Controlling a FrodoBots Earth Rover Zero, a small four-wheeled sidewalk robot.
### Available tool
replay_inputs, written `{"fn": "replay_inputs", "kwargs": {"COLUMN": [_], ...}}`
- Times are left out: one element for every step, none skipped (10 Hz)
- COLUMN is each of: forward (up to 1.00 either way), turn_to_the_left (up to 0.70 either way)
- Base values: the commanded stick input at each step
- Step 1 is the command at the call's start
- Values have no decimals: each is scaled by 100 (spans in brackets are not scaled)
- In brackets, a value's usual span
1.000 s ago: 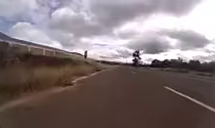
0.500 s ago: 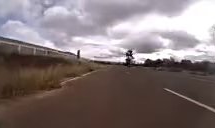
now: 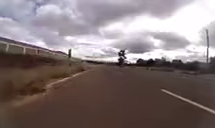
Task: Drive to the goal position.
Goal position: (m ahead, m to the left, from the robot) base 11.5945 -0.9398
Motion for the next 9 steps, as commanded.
{"fn": "replay_inputs", "kwargs": {"forward": [70, 70, 70, 70, 70, 70, 70, 70, 70], "turn_to_the_left": [-34, -34, 1, 1, 1, 1, 1, 1, 1]}}
